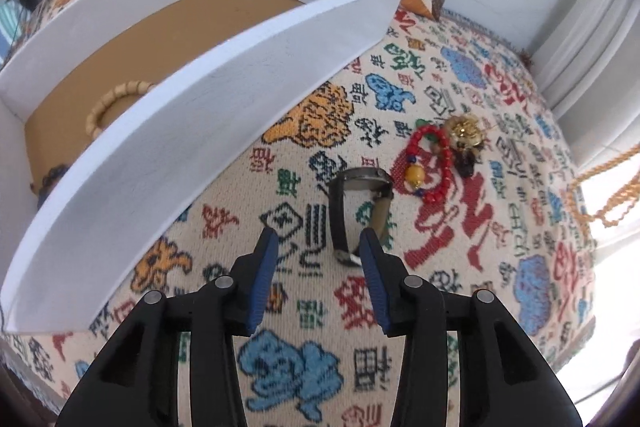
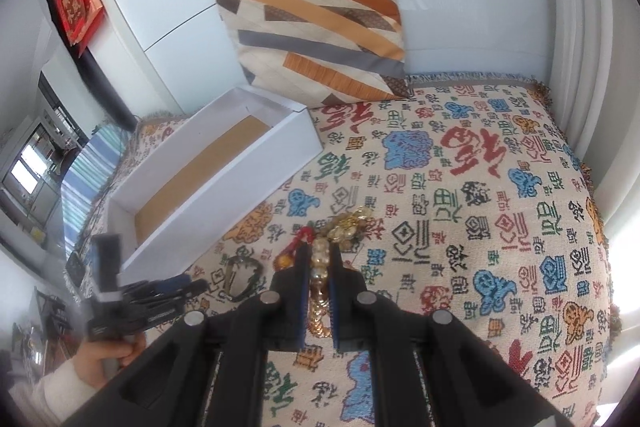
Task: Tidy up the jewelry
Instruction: 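Carry the watch and necklace into the white box and open both tools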
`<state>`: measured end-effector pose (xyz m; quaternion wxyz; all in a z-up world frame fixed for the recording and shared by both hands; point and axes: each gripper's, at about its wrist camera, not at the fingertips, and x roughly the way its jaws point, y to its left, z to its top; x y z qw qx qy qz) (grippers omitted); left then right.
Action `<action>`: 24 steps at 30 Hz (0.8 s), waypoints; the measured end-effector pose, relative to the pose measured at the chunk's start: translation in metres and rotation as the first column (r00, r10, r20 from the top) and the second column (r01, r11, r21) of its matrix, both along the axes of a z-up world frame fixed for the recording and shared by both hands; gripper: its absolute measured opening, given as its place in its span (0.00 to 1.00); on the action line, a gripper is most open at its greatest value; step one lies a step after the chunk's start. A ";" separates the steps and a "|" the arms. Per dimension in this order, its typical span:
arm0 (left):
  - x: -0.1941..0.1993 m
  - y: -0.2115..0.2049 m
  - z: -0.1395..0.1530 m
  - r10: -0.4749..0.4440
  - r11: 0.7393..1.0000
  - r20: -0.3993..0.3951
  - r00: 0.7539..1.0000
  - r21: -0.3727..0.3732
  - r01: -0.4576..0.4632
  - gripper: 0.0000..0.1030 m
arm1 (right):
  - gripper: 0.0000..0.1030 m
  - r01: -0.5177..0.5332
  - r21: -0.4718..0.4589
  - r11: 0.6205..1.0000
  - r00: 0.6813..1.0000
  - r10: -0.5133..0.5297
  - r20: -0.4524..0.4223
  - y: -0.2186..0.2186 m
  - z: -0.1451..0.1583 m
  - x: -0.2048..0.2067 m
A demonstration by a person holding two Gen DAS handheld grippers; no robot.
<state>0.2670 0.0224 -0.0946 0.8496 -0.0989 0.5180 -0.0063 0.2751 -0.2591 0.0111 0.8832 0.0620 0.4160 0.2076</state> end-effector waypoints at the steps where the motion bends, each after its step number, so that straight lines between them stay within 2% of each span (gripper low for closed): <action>1: 0.007 -0.003 -0.005 -0.006 1.000 -0.009 1.000 0.003 0.006 0.41 | 0.08 -0.005 0.002 1.000 1.000 0.005 0.002 0.001 0.001 -0.001; 5: 0.031 -0.012 -0.029 -0.011 0.998 -0.058 0.998 0.054 0.014 0.41 | 0.08 -0.026 0.016 1.000 1.000 0.026 0.006 0.008 0.004 -0.005; 6: 0.035 -0.015 -0.035 -0.012 0.998 -0.069 0.998 0.062 0.016 0.35 | 0.08 -0.032 0.018 0.999 0.999 0.032 0.006 0.009 0.004 -0.006; 7: 0.037 -0.018 -0.039 -0.019 0.998 -0.074 0.997 0.065 0.024 0.16 | 0.08 -0.039 0.021 0.999 0.999 0.039 0.005 0.011 0.005 -0.006; 8: 0.037 -0.020 -0.040 -0.025 0.997 -0.070 0.997 0.076 0.031 0.06 | 0.08 -0.046 0.024 0.999 0.999 0.046 0.004 0.012 0.005 -0.007; 9: 0.036 -0.024 -0.040 -0.031 0.994 -0.058 0.998 0.100 0.037 0.04 | 0.08 -0.051 0.025 0.998 0.999 0.051 0.004 0.014 0.006 -0.007; 11: 0.033 -0.025 -0.037 -0.031 0.995 -0.044 0.999 0.097 0.035 0.03 | 0.08 -0.060 0.025 0.998 0.998 0.060 0.007 0.017 0.008 -0.008; 14: 0.022 -0.019 -0.023 -0.021 0.999 -0.025 0.999 0.038 0.022 0.03 | 0.08 -0.073 0.024 0.997 0.997 0.073 0.013 0.023 0.012 -0.008; 19: -0.015 0.005 0.031 -0.022 0.993 0.042 0.999 -0.118 0.026 0.03 | 0.08 -0.116 0.031 0.993 0.993 0.115 0.025 0.041 0.024 -0.006; 24: -0.039 0.051 0.080 -0.001 0.983 0.061 0.998 -0.184 0.013 0.03 | 0.08 -0.187 0.028 0.982 0.982 0.185 0.047 0.076 0.042 0.001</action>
